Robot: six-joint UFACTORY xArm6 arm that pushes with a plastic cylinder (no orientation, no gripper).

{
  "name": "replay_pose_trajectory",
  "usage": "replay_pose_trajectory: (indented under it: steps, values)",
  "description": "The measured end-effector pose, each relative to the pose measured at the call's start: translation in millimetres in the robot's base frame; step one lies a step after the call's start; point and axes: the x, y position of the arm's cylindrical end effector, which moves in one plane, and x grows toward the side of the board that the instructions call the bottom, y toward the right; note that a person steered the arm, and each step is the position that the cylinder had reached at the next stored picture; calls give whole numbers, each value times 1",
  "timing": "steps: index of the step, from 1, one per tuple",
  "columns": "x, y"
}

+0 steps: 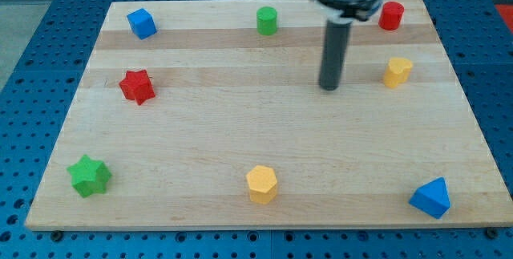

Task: Move the heart towards the hexagon

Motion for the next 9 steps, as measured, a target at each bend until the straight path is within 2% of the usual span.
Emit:
replay_pose_trajectory:
  steps: [1,2,3,5,7,9]
  values:
    - [-10,15]
    - [-52,19]
    - [-85,87]
    - [-78,155]
    - [-47,140]
    - [-22,98]
